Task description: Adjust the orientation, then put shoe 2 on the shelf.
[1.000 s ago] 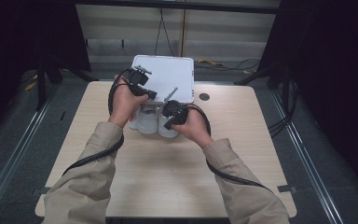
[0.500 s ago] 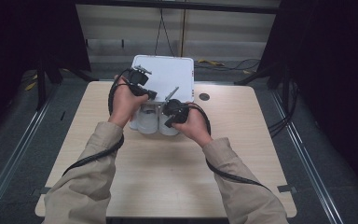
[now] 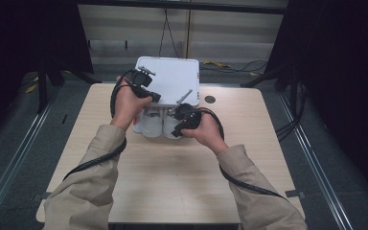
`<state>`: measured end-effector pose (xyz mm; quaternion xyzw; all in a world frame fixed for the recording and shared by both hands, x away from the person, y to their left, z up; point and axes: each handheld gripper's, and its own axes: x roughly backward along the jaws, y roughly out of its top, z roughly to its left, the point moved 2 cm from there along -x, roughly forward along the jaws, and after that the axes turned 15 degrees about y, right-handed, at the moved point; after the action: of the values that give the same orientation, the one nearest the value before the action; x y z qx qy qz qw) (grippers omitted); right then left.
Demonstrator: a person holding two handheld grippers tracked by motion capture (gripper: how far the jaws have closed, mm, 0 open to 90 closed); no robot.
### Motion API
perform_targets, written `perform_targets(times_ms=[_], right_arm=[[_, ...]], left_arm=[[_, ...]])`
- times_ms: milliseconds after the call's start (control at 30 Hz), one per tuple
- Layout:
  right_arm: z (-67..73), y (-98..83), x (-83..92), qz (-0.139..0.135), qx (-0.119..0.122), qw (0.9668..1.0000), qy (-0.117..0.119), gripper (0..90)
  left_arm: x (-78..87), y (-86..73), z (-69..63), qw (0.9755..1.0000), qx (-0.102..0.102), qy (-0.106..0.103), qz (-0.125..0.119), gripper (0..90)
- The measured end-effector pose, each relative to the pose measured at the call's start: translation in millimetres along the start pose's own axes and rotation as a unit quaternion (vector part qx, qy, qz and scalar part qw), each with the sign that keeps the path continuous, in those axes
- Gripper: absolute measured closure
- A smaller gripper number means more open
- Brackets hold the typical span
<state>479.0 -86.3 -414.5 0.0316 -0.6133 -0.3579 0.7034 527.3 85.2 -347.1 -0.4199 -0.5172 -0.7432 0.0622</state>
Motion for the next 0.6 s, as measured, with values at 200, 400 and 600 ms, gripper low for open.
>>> perform_targets(times_ms=[200,400,600], right_arm=[[12.2,-18.1,16.1,-0.006,-0.018,0.9997,0.018,43.6],[18.1,-45.2,32.9,-0.017,-0.038,0.9991,0.011,31.1],[25.9,-70.4,45.1,-0.022,-0.046,0.9987,0.009,27.2]], left_arm=[[15.6,-4.4,-1.3,0.9999,0.006,0.009,0.006,59.0],[35.0,-18.0,2.5,0.9995,0.017,0.024,0.015,39.9],[46.5,-35.8,0.7,0.9993,0.029,0.018,0.016,32.9]])
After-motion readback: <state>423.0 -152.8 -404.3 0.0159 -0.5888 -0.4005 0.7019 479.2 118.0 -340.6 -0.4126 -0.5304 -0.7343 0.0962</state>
